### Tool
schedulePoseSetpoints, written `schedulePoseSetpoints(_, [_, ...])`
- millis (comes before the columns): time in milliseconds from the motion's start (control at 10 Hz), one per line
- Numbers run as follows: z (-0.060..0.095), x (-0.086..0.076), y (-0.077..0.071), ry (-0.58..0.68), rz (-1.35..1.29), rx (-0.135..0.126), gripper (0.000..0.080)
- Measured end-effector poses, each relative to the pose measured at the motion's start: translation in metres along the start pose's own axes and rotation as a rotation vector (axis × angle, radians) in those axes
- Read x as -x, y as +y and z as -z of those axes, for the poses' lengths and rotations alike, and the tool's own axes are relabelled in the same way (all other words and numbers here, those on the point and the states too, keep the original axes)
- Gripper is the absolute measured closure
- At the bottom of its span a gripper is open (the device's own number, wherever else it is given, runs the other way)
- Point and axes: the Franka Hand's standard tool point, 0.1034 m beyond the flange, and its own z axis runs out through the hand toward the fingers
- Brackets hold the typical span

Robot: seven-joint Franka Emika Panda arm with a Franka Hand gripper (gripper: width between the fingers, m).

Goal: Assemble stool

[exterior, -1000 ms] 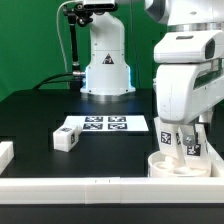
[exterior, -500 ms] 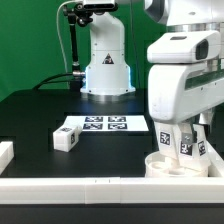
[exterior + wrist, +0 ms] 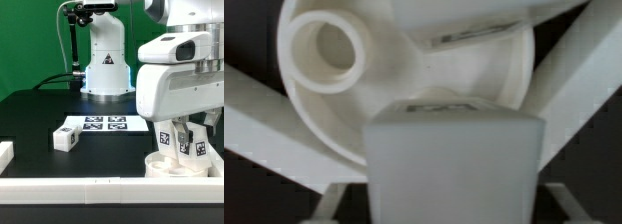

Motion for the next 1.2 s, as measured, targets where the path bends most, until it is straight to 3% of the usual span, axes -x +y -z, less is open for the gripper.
schedulePoseSetpoints(500, [-0.0017, -0.0011, -0.0084, 0.000, -0.444, -0.003, 0.0462])
schedulePoseSetpoints(1200, [-0.0012, -0.0017, -0.0084, -0.004, -1.089, -0.030, 0.0461])
